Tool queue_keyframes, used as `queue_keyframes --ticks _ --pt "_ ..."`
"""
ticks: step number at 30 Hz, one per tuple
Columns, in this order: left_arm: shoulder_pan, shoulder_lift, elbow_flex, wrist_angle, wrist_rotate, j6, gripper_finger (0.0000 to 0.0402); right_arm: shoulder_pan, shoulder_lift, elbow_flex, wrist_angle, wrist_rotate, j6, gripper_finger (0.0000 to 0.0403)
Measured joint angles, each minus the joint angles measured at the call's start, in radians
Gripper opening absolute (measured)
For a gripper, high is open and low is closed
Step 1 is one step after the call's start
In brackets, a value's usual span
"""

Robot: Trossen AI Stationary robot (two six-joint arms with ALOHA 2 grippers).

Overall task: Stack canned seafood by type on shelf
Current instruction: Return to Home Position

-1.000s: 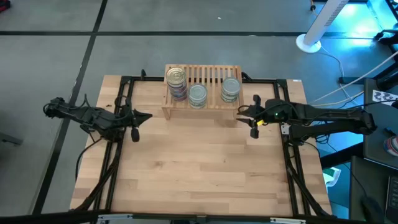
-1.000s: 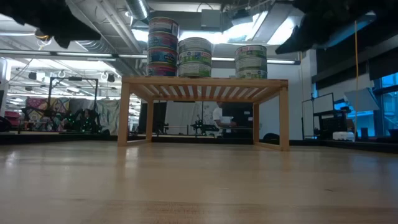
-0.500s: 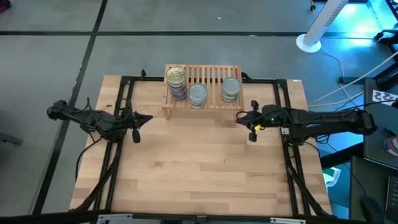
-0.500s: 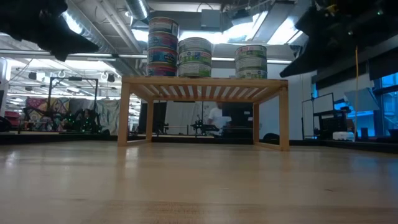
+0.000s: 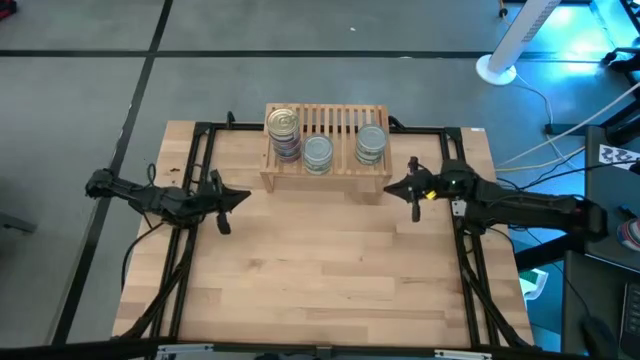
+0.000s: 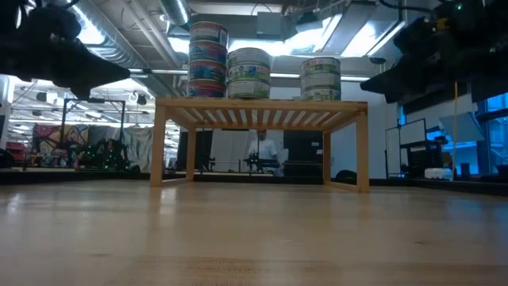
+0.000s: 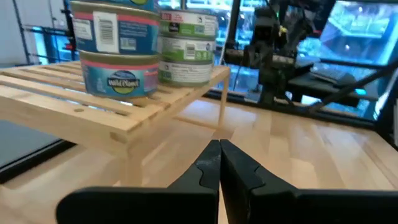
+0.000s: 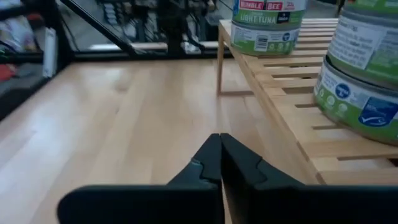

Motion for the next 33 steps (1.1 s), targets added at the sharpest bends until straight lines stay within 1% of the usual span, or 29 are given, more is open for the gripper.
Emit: queue_keyframes --ticks 4,12,19,24,26,29,31,33 --pt "0.054 -0.003 -0.025 0.087 0.013 0.066 0.0001 -0.111 0.0 -0.054 0.091 -0.149 0.03 0.0011" --pt "0.2 -0.009 -0.03 0.087 0.015 0.164 0.0001 -0.334 0.0 -0.099 0.093 -0.346 0.038 0.0012" --pt "0.276 -0.009 -0.03 0.087 0.038 0.197 0.0001 -0.529 -0.002 -0.139 0.092 -0.559 0.024 0.0012" --pt "0.309 -0.009 -0.03 0.086 0.04 0.176 0.0001 -0.622 -0.013 -0.163 0.088 -0.732 0.084 0.0012" --pt "0.316 -0.009 -0.03 0.086 0.041 0.156 0.0001 -0.626 -0.024 -0.163 0.084 -0.75 0.134 0.0012" --pt "0.316 -0.009 -0.03 0.086 0.041 0.14 0.0001 -0.624 -0.05 -0.163 0.084 -0.747 0.175 0.0012" --pt "0.316 -0.009 -0.03 0.086 0.041 0.136 0.0001 -0.608 -0.075 -0.163 0.084 -0.718 0.186 0.0011" --pt "0.316 -0.009 -0.03 0.086 0.041 0.135 0.0001 -0.57 -0.11 -0.163 0.082 -0.661 0.199 0.0005"
